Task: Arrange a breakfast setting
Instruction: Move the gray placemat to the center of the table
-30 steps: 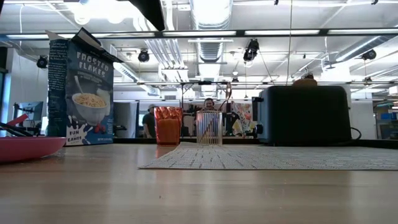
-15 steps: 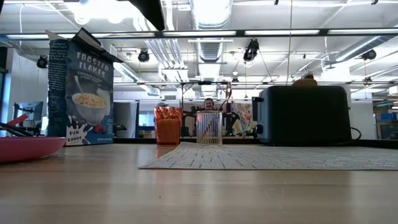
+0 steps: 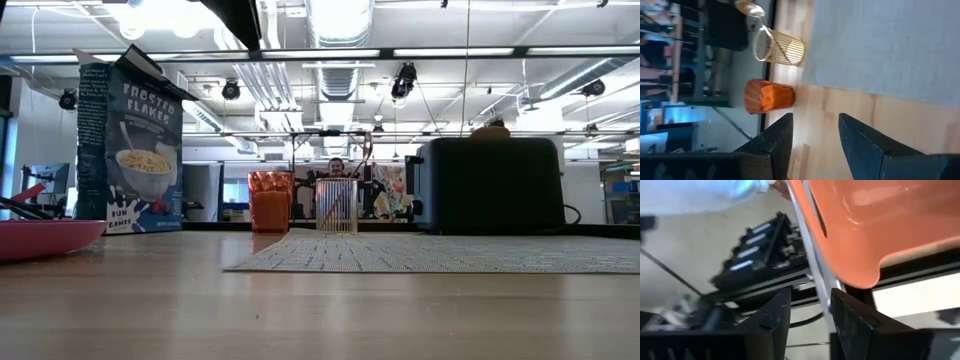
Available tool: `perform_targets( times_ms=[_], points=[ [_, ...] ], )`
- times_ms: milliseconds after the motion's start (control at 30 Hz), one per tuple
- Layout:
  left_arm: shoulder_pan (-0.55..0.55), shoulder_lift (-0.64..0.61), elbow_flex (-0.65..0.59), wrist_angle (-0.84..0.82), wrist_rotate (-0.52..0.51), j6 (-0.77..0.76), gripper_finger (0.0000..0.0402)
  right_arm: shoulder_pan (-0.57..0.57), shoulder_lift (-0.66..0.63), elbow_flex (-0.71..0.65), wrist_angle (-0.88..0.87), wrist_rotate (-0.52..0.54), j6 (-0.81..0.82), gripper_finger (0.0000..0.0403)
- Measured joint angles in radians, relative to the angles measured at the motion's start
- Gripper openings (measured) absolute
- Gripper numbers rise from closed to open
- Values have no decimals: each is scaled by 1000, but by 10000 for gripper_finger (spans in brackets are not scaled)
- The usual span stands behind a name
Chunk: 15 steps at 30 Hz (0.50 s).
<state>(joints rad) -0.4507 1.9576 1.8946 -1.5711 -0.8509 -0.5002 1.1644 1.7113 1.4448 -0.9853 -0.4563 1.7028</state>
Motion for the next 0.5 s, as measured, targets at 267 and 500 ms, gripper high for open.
perform_targets(
  times_ms=[267, 500],
  points=[
    [-1, -71, -6, 0, 186, -2, 142, 1, -88, 0, -47, 285, 1, 109],
    [-28, -84, -31, 37, 405, 31, 142, -50, -135, 0, -141, 677, -170, 100]
  ],
)
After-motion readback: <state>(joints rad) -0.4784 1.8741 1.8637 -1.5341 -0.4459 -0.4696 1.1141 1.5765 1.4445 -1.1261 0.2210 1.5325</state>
